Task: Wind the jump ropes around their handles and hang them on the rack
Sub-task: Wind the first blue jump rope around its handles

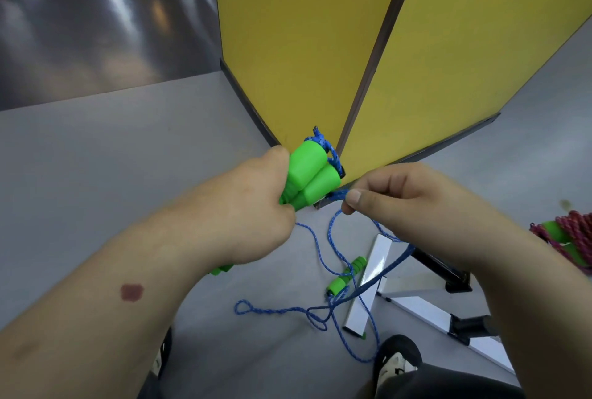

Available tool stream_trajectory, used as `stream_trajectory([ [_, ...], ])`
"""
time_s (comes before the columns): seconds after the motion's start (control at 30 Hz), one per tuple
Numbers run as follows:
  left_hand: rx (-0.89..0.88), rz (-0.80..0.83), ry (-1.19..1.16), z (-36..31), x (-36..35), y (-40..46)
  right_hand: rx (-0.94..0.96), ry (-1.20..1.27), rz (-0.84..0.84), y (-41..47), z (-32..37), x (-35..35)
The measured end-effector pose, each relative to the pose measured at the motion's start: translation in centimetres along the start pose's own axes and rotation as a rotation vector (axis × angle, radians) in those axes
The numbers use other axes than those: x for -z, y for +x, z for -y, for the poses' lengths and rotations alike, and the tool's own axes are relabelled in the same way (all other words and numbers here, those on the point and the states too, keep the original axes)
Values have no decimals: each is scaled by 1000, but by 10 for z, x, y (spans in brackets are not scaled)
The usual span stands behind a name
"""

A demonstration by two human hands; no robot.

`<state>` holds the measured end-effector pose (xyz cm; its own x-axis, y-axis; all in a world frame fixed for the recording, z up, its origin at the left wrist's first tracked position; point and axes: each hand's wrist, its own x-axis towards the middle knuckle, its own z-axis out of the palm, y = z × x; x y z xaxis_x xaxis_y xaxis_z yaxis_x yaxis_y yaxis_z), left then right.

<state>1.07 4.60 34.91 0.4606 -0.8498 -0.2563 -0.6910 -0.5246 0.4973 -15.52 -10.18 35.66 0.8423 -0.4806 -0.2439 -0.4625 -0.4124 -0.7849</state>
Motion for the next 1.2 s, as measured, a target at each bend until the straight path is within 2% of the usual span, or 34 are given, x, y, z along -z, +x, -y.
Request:
stream_trajectory([
  [0.2,-32,193,109,-7,-6,-2,120,164,49,3,-4,3],
  [0.4,-82,399,26,-12,2,-7,245,271,-44,8,-7,2],
  [0.57,-182,536,-155,-13,7,-11,143,569,-3,13,-13,-5],
  [0.73,-235,458,-407,-5,10,-8,-40,728,60,20,-12,-13],
  [0.9,-184,303,-621,2,12,-3,-63,804,55,20,-6,-16],
  [1.07,-136,251,-730,2,8,-1,-30,991,83,15,-3,-16],
  [1.13,-118,259,-712,3,6,-1,-6,986,107,15,-4,-18],
  [1.2,-103,277,-712,3,5,-1,2,853,46,15,-2,-24],
])
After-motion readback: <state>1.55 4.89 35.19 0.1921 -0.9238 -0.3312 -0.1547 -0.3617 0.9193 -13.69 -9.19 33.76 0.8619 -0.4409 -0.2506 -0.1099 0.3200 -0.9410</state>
